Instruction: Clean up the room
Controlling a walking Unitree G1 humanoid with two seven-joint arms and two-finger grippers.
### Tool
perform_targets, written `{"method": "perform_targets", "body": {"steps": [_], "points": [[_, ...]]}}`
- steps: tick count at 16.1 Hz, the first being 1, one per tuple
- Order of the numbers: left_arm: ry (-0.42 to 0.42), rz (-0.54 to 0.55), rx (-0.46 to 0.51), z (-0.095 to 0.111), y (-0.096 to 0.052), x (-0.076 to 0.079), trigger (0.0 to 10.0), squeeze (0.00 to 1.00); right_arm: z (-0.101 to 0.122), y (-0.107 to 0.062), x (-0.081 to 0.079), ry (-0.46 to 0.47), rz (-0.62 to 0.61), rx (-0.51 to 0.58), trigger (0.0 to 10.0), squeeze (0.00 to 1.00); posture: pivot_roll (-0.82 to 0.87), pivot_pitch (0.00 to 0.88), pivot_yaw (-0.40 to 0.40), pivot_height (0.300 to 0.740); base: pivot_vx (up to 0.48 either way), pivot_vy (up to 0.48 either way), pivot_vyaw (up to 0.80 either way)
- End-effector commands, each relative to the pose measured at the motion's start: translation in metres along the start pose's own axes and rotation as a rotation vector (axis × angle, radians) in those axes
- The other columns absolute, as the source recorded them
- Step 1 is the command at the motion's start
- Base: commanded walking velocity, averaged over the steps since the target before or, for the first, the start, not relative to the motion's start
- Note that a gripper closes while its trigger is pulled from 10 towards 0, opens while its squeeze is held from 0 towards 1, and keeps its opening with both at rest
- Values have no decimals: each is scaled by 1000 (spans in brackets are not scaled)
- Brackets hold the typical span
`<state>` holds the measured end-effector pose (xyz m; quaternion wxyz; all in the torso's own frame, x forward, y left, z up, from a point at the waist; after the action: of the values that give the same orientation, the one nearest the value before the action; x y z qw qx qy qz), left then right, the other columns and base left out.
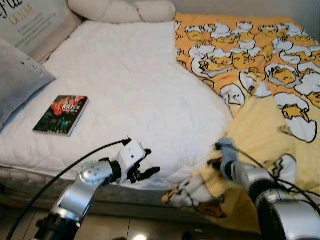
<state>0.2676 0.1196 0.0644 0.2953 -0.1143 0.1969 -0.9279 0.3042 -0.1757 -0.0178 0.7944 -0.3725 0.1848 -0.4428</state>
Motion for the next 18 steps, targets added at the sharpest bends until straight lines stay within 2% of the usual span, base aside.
{"method": "perform_targets", "body": {"steps": [1, 3, 4, 5, 8, 9, 10, 11, 12, 13, 14, 15, 18], "points": [[14, -4, -8, -2, -1, 2, 10000, 0, -3, -2, -24, -158, 248, 43, 0, 0, 5, 0, 1, 740, 0, 0, 0], [13, -10, -10, -3, -1, 3, 10000, 0, -20, -15, -39, -312, 447, 52, 0, 0, -1, 0, 2, 740, 0, 0, 0], [13, -14, -11, -4, 0, 4, 10000, 0, -42, -28, -49, -443, 558, 3, 0, 0, -4, 0, 2, 740, 0, 0, 0], [13, -18, -11, -3, 1, 5, 10000, 0, -61, -38, -57, -534, 629, -53, 0, 0, -5, 0, 3, 740, 0, 0, 0], [15, -22, -10, -3, 2, 6, 10000, 0, -84, -55, -69, -643, 750, -135, 0, 0, -9, 0, 6, 740, 0, 0, 0], [15, -23, -10, -3, 2, 6, 10000, 0, -86, -58, -75, -654, 773, -143, 0, 0, -7, 0, 7, 740, 0, 0, 0], [16, -24, -10, -3, 2, 6, 10000, 0, -85, -58, -78, -658, 762, -131, 784, 0, -7, 0, 8, 740, 0, 0, 0], [17, -25, -10, -3, 2, 5, 10000, 0, -81, -54, -75, -681, 694, -123, 10000, 0, -6, 0, 9, 740, 0, 0, 0], [18, -24, -12, -3, 2, 5, 10000, 0, -79, -47, -67, -664, 609, -136, 10000, 0, -6, 0, 9, 740, 0, 0, 0], [18, -23, -12, -3, 2, 5, 10000, 0, -72, -37, -53, -605, 482, -142, 10000, 1000, -5, 0, 8, 740, 0, 0, 0], [19, -22, -13, -3, 2, 4, 10000, 0, -62, -35, -42, -564, 418, -131, 10000, 1000, -4, 0, 8, 740, 0, 0, 0], [19, -21, -14, -3, 1, 4, 10000, 0, -56, -36, -38, -559, 415, -118, 10000, 1000, -3, 0, 7, 740, 0, 0, 0], [18, -16, -13, -2, 1, 3, 10000, 0, -40, -48, -39, -591, 511, -73, 10000, 1000, -2, 0, 4, 740, 0, 0, 0]]}}
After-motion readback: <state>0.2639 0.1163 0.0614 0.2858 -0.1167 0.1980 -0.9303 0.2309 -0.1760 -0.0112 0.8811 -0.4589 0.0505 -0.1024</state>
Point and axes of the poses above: a point about 5 cm out from each wrist's last joint towards the gripper, its own y axis pointing out of the wrist towards the gripper, its own z axis along the axis of the wrist's last joint, x = y × z, the point moved 2 cm from there along y, pointing out of the wrist towards the gripper, and after that the axes turned 15 degrees about -y, right-handed, at the moved point
